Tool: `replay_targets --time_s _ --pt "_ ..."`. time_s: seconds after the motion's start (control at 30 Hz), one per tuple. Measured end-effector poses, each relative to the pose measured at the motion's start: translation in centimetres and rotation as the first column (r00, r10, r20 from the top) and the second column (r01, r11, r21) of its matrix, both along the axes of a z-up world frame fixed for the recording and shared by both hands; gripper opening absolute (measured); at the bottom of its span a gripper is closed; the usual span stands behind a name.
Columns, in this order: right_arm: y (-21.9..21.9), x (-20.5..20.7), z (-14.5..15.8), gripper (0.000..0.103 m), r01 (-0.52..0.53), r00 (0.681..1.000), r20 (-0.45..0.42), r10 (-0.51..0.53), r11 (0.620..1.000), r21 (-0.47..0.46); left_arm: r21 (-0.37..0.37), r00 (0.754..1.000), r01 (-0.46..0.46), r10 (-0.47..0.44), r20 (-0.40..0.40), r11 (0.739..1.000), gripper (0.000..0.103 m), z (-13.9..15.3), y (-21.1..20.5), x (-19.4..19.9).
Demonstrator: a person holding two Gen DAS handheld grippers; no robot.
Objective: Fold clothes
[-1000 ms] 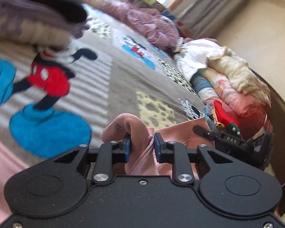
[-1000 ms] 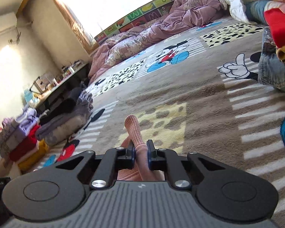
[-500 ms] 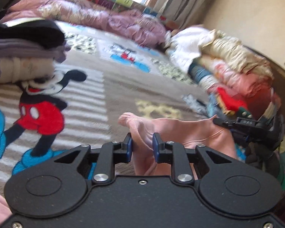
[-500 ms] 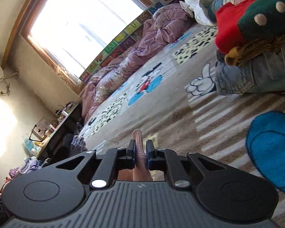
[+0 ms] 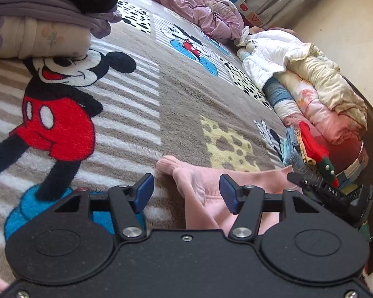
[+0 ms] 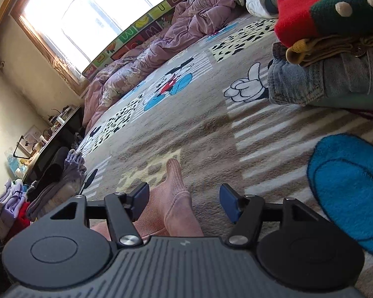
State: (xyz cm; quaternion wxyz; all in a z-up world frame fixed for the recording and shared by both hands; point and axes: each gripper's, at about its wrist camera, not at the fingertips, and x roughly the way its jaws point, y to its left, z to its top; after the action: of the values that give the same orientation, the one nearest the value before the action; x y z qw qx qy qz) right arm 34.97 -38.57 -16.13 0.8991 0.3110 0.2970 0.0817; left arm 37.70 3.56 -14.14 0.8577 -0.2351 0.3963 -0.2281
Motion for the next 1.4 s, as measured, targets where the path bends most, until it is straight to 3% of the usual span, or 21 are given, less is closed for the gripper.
replay_targets --time_s 0.03,0.1,0.17,0.2,0.23,0.37,0.63,0.73,0.97,1.13,1.23,1.37,1.4 --pt "0.0 0.0 -0.1 0.063 -0.001 1.000 -0.003 0.001 1.000 -0.004 -0.005 1.000 0.003 -0.003 -0.006 1.000 0.055 -0.1 0.1 0.4" --pt "0.1 0.0 -0.1 0.062 -0.010 1.000 -0.001 0.010 1.000 -0.008 -0.004 1.000 0.015 -0.015 -0.012 1.000 0.039 -0.2 0.0 1.2" --pt "0.0 0.0 -0.2 0.051 -0.030 1.000 0.006 0.030 0.999 0.011 0.020 0.999 0.035 -0.035 -0.011 0.999 0.030 -0.3 -0.5 1.8" --pt "0.0 0.0 -0.3 0.036 -0.040 0.999 0.009 0.040 0.999 0.021 0.035 0.999 0.053 -0.053 -0.001 0.998 0.026 -0.3 -0.9 1.8" --pt "0.0 0.1 -0.3 0.030 -0.052 0.999 0.010 0.052 0.998 0.033 0.041 0.998 0.063 -0.063 0.009 0.997 0.019 -0.4 -1.1 1.7" --pt "-0.5 0.2 -0.2 0.015 -0.056 0.998 0.033 0.053 0.996 0.072 0.058 0.992 0.067 -0.073 0.104 0.996 0.015 0.3 -1.4 1.1" --pt "-2.1 0.0 0.6 0.012 -0.011 0.996 0.093 -0.004 0.987 0.162 0.083 0.949 0.046 -0.069 0.306 0.996 0.014 2.4 -1.5 0.4" --pt "-2.8 0.1 0.9 0.012 0.011 0.993 0.115 -0.031 0.985 0.174 0.082 0.935 0.037 -0.064 0.349 0.996 0.014 2.8 -1.7 0.6" --pt "-3.2 1.3 0.4 0.012 0.041 0.992 0.108 -0.059 0.986 0.160 0.122 0.948 0.019 -0.056 0.314 0.992 0.014 1.4 -2.2 2.3" --pt "-2.1 2.4 -0.2 0.012 0.054 0.997 0.060 -0.057 0.997 0.055 0.232 0.974 0.010 -0.062 0.218 0.973 0.015 -0.3 -3.3 3.8" --pt "-1.1 3.1 -0.9 0.012 0.069 0.998 0.003 -0.069 0.997 -0.040 0.298 0.987 -0.009 -0.039 0.154 0.954 0.024 -1.6 -3.5 4.5" --pt "-0.2 3.0 -0.7 0.016 0.105 0.994 -0.013 -0.108 0.983 -0.148 0.276 0.989 -0.062 0.021 0.149 0.959 0.042 -1.3 -2.1 4.4" --pt "-0.3 2.9 -0.5 0.021 0.125 0.992 -0.011 -0.128 0.979 -0.162 0.271 0.988 -0.073 0.033 0.149 0.960 0.041 -1.2 -1.7 4.3"
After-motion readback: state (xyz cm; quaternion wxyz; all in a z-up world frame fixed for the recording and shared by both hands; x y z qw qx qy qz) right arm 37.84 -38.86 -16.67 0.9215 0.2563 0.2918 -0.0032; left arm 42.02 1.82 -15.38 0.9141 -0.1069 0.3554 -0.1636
